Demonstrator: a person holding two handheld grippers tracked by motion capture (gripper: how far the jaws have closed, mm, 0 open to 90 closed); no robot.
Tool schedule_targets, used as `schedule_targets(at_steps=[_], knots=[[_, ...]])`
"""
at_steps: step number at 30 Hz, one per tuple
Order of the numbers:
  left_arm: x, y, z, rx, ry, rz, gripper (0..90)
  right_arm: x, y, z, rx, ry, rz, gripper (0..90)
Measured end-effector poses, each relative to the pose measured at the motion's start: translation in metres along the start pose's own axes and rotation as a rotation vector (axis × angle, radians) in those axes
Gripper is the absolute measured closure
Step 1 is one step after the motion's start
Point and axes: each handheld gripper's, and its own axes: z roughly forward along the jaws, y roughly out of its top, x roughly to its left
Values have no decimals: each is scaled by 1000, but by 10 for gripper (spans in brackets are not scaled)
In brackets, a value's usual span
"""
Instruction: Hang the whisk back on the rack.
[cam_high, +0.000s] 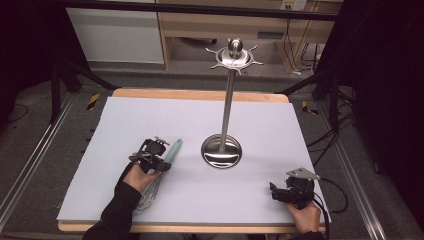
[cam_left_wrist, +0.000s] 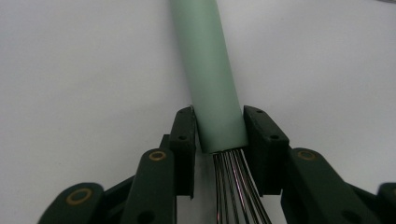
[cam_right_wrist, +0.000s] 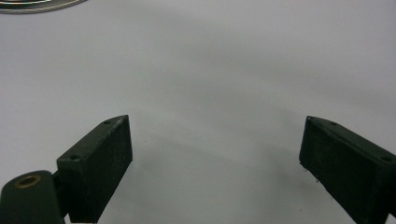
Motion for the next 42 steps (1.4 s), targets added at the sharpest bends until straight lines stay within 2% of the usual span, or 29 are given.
schedule_targets(at_steps=[2, 6, 9, 11, 14, 24, 29, 32, 33, 36, 37, 38, 39, 41, 42], knots=[[1, 0, -1, -11, -11, -6, 540, 0, 0, 0, 1, 1, -1, 100], [2, 5, -8, -36, -15, -29, 498, 0, 0, 1, 4, 0, 0, 100], [2, 7, -6, -34, -20, -38, 493, 0, 0, 0, 4, 0, 0, 100], [4, 8, 1, -9, -32, -55, 506, 0, 0, 0, 7, 2, -1, 100], [4, 8, 7, 6, -35, -58, 572, 0, 0, 0, 6, 4, -1, 99], [2, 8, 7, 10, -4, -63, 649, 0, 0, 1, 8, 5, -1, 99], [1, 9, 5, 0, -19, -55, 656, 0, 0, 1, 8, 6, -2, 99], [0, 7, -1, -31, -29, -46, 659, 0, 0, 0, 7, 7, -1, 100], [-1, 6, -8, -59, -40, -42, 668, 0, 0, 0, 8, 6, -2, 99], [-3, 3, -19, -112, -40, -33, 680, 0, 0, 0, 5, 5, -3, 100], [-3, 3, -19, -112, -40, -33, 683, 0, 0, 0, 5, 5, -3, 100], [-4, 0, -26, -151, -37, -28, 683, 0, 0, 0, 6, 5, -1, 100], [-4, 0, -26, -151, -37, -28, 684, 0, 0, 0, 6, 5, -1, 100], [-5, -4, -36, -197, -41, -24, 685, 0, 0, 0, 6, 6, 0, 99], [-5, -4, -36, -197, -41, -24, 685, 0, 0, 0, 6, 6, 0, 99]])
